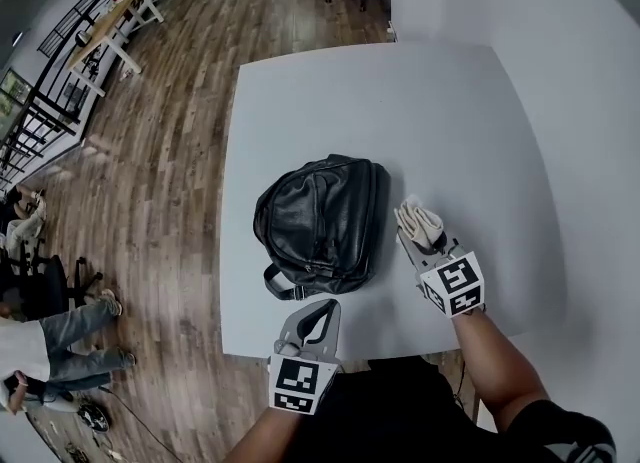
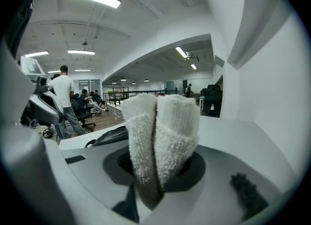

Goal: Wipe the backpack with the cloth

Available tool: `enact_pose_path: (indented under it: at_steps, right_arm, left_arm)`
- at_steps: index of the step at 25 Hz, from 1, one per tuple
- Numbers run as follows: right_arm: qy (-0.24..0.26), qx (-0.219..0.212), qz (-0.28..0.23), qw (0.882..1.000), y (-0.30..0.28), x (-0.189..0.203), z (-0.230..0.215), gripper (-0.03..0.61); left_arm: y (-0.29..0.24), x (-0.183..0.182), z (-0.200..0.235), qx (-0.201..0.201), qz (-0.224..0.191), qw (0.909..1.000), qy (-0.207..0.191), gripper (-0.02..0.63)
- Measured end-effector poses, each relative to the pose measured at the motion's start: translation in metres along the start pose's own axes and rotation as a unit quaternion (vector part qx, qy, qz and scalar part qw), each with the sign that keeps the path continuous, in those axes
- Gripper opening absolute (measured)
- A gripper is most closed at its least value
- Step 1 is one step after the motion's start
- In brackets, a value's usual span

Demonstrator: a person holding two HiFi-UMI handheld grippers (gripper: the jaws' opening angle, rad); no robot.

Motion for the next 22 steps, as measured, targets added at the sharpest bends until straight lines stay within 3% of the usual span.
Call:
enact_pose_path:
  at_steps: [14, 22]
  right_arm:
    - [0.028, 0.042, 0.027, 0.998, -0.08, -0.011, -0.069, 0.098]
    - [0.05, 0.048, 0.045, 0.997, -0.103, -0.011, -0.08, 0.098]
  left_arm:
    - [-0.013, -0.001, 0.018, -0.023, 0.022, 0.9987, 0.041, 0.006]
    - [-0.021, 0.009, 0.019, -0.024, 0.035, 0.9977, 0.053, 0.006]
Point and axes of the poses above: the fingertips, and each gripper's own axes: y backward along the fingers, z to its left, x out of its underside, the point moved 9 cm from there along y, backward along the fingers, and after that the axes turned 14 degrees about z, right-handed, at the moved point
